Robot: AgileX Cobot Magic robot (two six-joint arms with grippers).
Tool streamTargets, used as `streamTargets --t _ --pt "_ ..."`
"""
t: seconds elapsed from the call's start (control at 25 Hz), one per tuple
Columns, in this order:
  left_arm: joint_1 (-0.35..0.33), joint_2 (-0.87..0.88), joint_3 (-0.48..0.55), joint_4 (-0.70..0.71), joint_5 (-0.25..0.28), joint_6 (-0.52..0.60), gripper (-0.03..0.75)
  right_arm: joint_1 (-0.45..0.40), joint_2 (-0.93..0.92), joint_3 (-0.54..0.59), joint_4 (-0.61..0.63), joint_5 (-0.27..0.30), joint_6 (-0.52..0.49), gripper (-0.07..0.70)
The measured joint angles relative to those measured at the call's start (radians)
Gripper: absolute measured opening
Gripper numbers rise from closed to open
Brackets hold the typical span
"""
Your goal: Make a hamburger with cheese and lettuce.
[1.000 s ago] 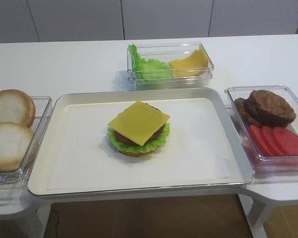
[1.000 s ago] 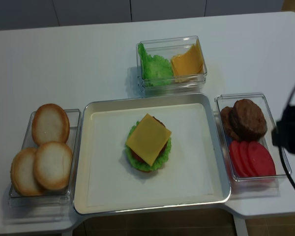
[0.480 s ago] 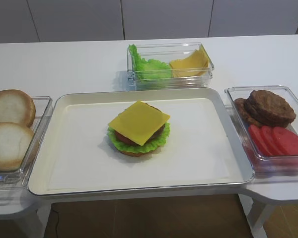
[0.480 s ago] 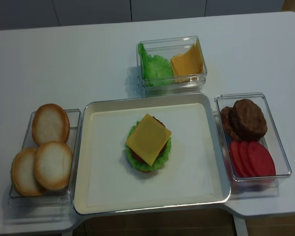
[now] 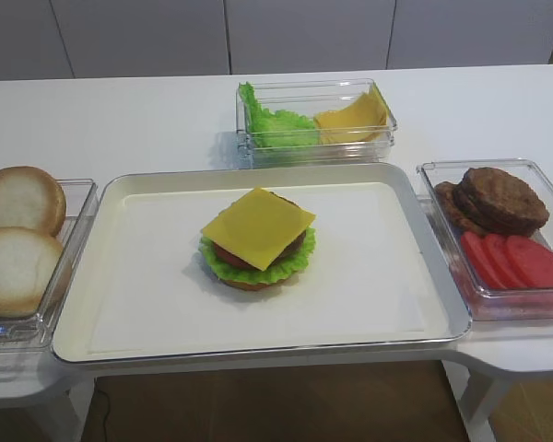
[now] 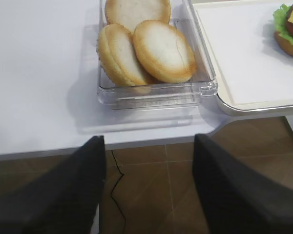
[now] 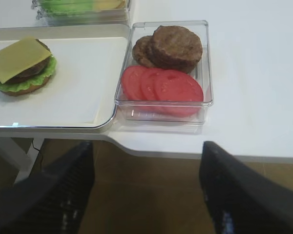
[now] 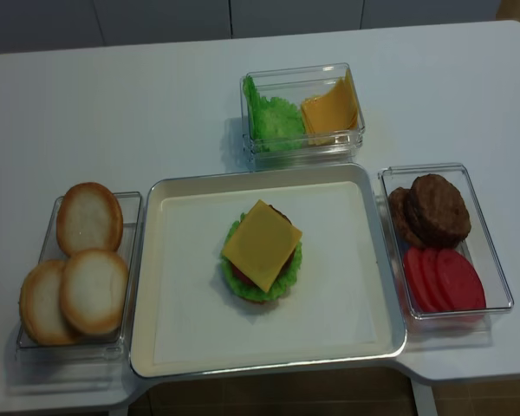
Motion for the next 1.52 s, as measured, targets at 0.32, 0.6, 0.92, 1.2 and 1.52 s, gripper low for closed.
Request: streamTargets --t 0.32,0.6,0.92,1.2,1.52 --pt "0.0 0.0 0.0 0.0 0.0 0.0 0.424 -0.002 -0.046 0.066 0.0 -0.02 0.0 0.509" --pt "0.0 0.0 0.0 0.0 0.0 0.0 0.424 -0.002 -0.046 0.068 -0.017 -0.049 0.0 0.509" --pt "0.0 0.0 0.0 0.0 0.0 0.0 0.424 -0.005 -0.046 0.08 -0.13 -0.027 -0.006 0.509" --pt "0.0 0.0 0.0 0.0 0.0 0.0 0.424 -0.005 -0.046 0.08 -0.094 -0.023 -0.006 0.509" --pt "0.0 0.0 0.0 0.0 0.0 0.0 0.424 -0.007 -0.046 0.08 -0.088 -0.023 -0.004 0.509"
